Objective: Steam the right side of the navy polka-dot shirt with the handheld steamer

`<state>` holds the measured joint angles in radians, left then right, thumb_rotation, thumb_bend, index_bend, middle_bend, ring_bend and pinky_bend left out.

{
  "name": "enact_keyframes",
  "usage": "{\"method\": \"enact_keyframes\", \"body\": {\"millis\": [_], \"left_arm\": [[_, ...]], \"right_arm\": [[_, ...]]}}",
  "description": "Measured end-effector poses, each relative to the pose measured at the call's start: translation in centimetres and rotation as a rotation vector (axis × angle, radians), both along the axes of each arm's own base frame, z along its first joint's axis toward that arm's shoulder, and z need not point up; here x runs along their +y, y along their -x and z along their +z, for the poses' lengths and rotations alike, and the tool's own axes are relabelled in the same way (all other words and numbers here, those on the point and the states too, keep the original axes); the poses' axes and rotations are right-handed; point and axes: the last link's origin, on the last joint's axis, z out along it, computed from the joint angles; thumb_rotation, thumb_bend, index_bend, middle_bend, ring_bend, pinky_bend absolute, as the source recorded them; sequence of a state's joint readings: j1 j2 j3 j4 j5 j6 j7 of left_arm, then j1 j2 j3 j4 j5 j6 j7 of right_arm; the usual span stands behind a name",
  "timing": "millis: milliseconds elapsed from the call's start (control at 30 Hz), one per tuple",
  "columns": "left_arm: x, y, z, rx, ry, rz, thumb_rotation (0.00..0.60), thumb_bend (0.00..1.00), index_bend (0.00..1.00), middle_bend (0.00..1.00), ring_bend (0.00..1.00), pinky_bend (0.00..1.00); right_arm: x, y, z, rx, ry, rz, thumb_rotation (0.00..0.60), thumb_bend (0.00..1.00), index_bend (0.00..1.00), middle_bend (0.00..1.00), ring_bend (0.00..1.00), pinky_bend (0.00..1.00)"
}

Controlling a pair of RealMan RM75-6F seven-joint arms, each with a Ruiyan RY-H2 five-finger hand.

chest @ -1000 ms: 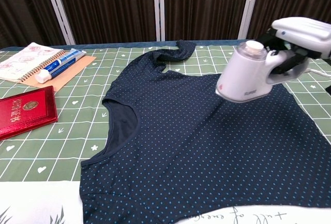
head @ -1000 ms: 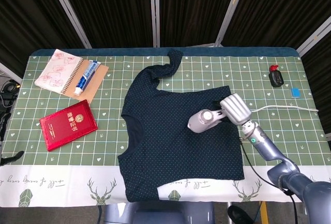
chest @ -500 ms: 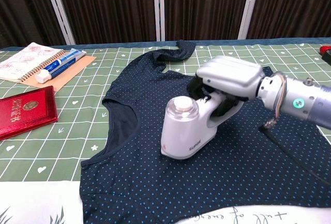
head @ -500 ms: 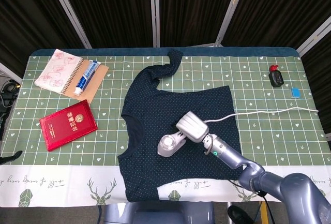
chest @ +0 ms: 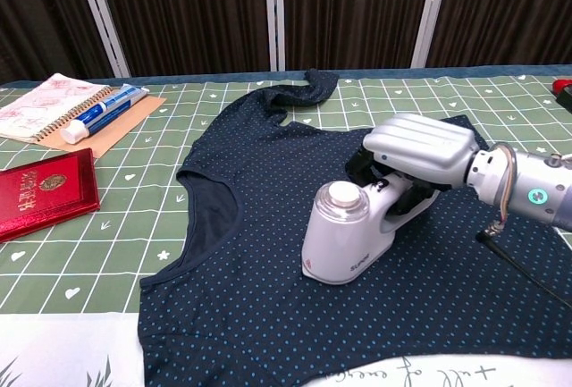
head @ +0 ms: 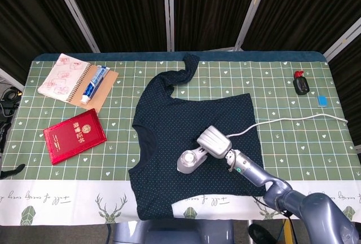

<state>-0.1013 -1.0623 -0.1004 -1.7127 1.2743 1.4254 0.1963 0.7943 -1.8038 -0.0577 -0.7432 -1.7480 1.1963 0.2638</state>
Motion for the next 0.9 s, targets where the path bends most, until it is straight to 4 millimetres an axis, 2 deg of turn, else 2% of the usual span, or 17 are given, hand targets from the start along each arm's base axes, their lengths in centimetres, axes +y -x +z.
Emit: {"method": "enact_keyframes", "body": {"millis": [200,633,900], "left_arm": [[0.0,-0.1,-0.1,0.004,0.003,-0.003,0.600,0.00,0.00,0.00,0.00,0.00],[-0.1,-0.4,-0.4,0.007,0.009,-0.014,0.600,0.00,0.00,0.00,0.00,0.00],[-0.2,-0.6,-0.5,0.005,0.012,-0.019,0.600,0.00,0.00,0.00,0.00,0.00]], "right_arm": [[-0.6,2.1,1.3,0.020,0.026,-0.015,0.600,0.59,0.85,0.79,0.77,1.00],[-1.9,9.0,6.2,0.122,0.150,-0.091,0.600,0.59,0.85,0.79,0.77,1.00],[-1.7,10.6,7.2,0.123,0.137,-0.130,0.600,0.59,0.85,0.79,0.77,1.00]]}}
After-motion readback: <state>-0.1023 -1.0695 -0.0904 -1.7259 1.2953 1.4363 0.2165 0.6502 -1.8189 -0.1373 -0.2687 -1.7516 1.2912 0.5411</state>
